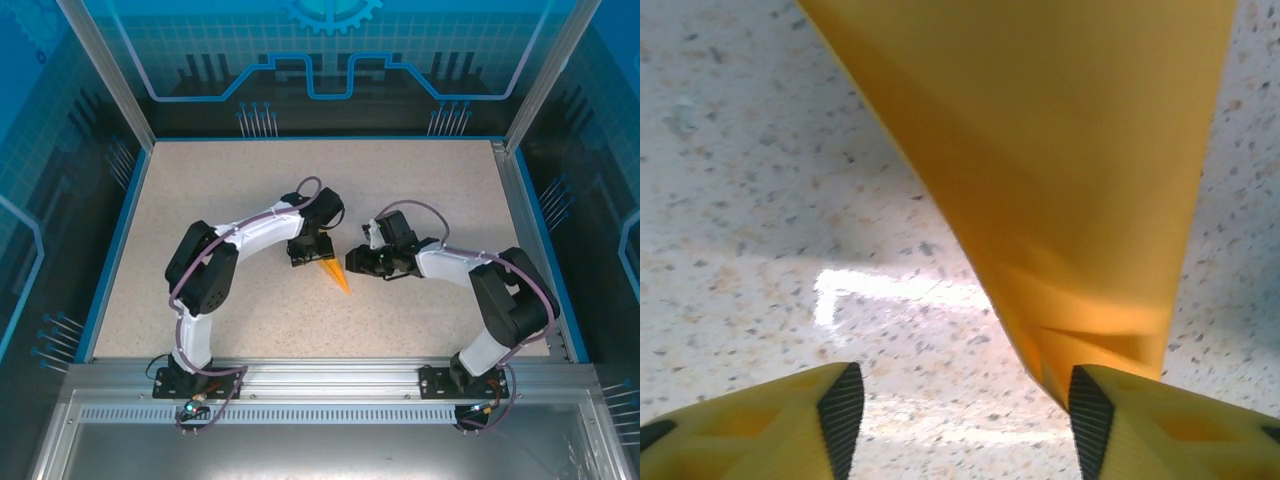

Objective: Fold a paper plane with a square sheet of paper (pick it up from the middle)
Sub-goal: Move a paper plane to the center of the table.

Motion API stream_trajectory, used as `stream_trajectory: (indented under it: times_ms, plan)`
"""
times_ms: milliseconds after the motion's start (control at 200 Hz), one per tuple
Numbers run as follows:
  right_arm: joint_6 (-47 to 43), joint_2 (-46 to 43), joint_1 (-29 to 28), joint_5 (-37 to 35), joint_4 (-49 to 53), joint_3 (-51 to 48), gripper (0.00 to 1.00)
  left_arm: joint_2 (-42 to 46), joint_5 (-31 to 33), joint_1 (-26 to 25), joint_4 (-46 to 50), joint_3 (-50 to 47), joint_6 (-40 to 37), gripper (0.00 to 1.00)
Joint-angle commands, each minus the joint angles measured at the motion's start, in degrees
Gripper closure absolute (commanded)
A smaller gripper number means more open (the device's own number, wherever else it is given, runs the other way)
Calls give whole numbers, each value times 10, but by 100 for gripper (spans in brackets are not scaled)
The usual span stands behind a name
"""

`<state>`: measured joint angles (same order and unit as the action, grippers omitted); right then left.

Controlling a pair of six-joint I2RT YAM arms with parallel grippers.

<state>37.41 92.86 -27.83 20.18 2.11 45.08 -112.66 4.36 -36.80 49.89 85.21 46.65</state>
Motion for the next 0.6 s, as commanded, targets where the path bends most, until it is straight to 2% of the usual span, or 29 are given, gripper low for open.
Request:
stream_trajectory:
  times_ms: [0,180,320,375,505,595]
  plan:
    - [-19,14,-8,21,11,23,61,42,13,9,-12,-25,4,47]
    - [-32,37,-11,53,11,45,52,53,-2,23,-32,-54,-4,54]
    - [-40,60,-12,58,19,69,48,55,-4,29,-42,-68,-13,56]
    - [-41,67,-12,47,30,77,48,56,-8,32,-45,-70,-15,52]
    - [-29,54,-11,11,26,66,49,98,-40,33,-105,-98,-21,50]
    - [-15,39,-7,-6,14,56,49,124,-51,35,-137,-109,-7,39]
